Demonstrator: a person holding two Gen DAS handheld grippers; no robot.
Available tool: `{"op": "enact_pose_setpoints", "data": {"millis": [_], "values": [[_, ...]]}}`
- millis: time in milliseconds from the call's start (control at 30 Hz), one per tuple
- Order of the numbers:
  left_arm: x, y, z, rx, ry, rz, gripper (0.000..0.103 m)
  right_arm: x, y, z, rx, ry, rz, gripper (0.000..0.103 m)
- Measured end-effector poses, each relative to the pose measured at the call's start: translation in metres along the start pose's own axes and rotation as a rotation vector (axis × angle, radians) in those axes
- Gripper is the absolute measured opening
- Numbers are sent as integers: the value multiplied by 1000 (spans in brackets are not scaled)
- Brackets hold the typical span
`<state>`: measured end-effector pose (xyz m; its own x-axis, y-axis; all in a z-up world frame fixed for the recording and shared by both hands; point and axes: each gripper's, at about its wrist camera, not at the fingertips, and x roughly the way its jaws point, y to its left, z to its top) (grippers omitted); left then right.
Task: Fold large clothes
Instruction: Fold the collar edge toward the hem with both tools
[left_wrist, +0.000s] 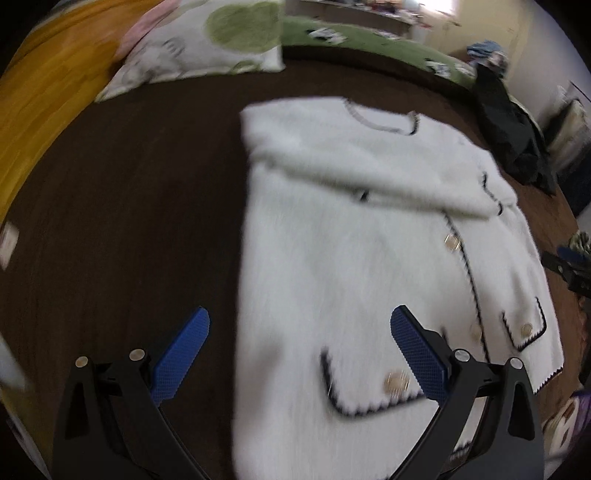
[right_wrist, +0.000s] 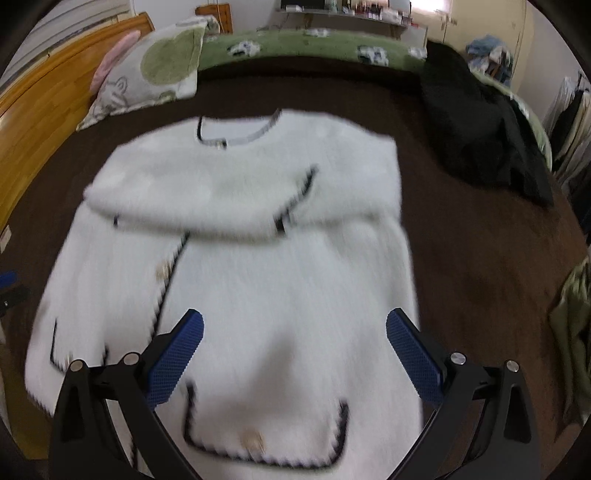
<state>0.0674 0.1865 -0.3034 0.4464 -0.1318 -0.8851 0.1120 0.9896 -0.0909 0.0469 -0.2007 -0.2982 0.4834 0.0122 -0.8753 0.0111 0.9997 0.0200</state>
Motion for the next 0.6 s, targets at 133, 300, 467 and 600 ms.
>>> {"op": "enact_pose_setpoints", "data": {"millis": [133,300,467,600], "values": [[-1,19,-42,-143,40,-15,96,-5,-18,-30,12,49,8,97],[-1,25,-74,-172,53,8,96,-9,-52,-66,136,133,70,97],[9,36,-90,-208,93,-43,95,-8,-77,-97,221,207,184,97],[19,28,-103,-139,141,-83,93,0,-91,-111,274,253,250,97]]}}
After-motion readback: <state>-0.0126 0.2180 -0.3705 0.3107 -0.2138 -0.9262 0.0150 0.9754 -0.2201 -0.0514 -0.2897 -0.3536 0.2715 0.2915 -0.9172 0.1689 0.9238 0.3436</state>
